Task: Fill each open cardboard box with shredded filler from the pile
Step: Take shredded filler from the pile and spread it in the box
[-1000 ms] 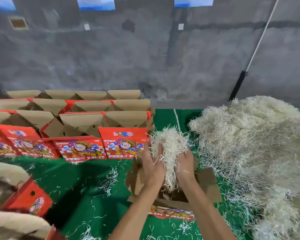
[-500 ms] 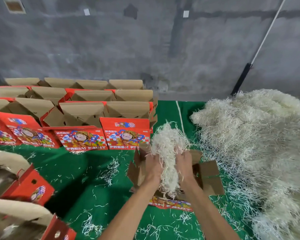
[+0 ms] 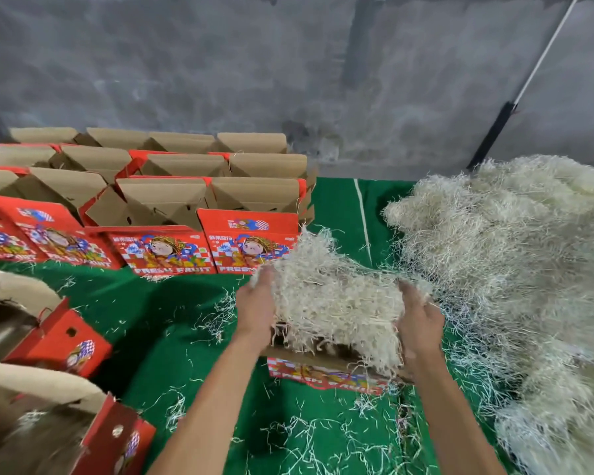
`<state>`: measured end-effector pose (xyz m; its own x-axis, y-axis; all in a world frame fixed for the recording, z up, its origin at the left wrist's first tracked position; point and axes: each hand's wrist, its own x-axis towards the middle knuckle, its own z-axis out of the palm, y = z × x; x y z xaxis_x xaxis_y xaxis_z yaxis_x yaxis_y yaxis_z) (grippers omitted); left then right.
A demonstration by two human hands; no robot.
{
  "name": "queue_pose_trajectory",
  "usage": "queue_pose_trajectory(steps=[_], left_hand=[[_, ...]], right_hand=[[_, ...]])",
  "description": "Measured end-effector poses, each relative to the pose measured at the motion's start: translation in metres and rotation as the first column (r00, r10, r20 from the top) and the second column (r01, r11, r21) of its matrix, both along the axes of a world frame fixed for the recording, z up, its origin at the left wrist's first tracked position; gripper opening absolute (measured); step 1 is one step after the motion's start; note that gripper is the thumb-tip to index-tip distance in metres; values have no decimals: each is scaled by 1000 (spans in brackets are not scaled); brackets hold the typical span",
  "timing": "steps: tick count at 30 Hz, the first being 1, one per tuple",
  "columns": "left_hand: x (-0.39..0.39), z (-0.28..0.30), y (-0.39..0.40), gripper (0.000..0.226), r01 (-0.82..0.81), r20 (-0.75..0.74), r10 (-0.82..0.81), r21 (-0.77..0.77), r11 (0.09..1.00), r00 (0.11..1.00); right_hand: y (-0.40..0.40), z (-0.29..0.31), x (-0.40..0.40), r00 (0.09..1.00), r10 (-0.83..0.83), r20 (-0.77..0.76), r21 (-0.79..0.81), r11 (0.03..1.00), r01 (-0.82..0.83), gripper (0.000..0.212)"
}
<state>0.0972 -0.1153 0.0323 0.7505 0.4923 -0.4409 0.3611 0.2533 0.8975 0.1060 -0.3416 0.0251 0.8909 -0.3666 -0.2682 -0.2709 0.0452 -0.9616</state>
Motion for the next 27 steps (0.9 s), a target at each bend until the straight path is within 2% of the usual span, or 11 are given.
queue_pose_trajectory(steps=[2, 4, 7, 9, 13, 17, 19, 21, 24, 25, 27], left_hand=[[2, 6, 4, 60, -52, 57, 50, 23, 998, 997], [-4, 6, -38, 51, 98, 86, -108, 113, 989, 990], [-14, -3, -83, 38, 257, 34, -263, 130, 958, 964], [-9, -1, -52, 46, 177, -8, -178, 185, 967, 984], [6, 7, 16, 49, -73, -63, 87, 187, 980, 994], [0, 3, -55, 84, 269, -3, -275, 214, 939, 961], [-3, 5, -72, 93, 298, 25, -307, 177, 938, 951], [6, 6, -52, 93, 213, -14, -213, 103, 972, 977], [17, 0, -5, 89, 63, -32, -62, 29, 998, 998], [16, 1, -6, 75, 69, -21, -67, 105, 992, 998], [8, 2, -38, 60, 265, -50, -265, 358, 895, 963]], right_hand=[[-7, 0, 0, 997, -68, -37, 14, 998, 69, 57], [23, 2, -5, 996, -11, 83, 56, 998, 7, 35], [56, 0, -9, 981, 120, 152, -30, 993, -117, 37], [28, 0, -2, 999, 14, 36, -80, 997, -11, 38], [-39, 5, 6, 981, -194, -17, 21, 981, 195, 41], [29, -1, -2, 993, 111, 37, -68, 992, -108, 41], [54, -7, -9, 969, 233, 88, -140, 966, -219, 45], [35, -10, -6, 989, 142, 36, -125, 983, -136, 41], [-23, -7, 3, 988, -148, -32, 19, 989, 149, 38], [-29, -9, 6, 979, -201, -32, 54, 978, 202, 40], [-6, -8, 8, 992, -122, -22, 6, 993, 122, 43]])
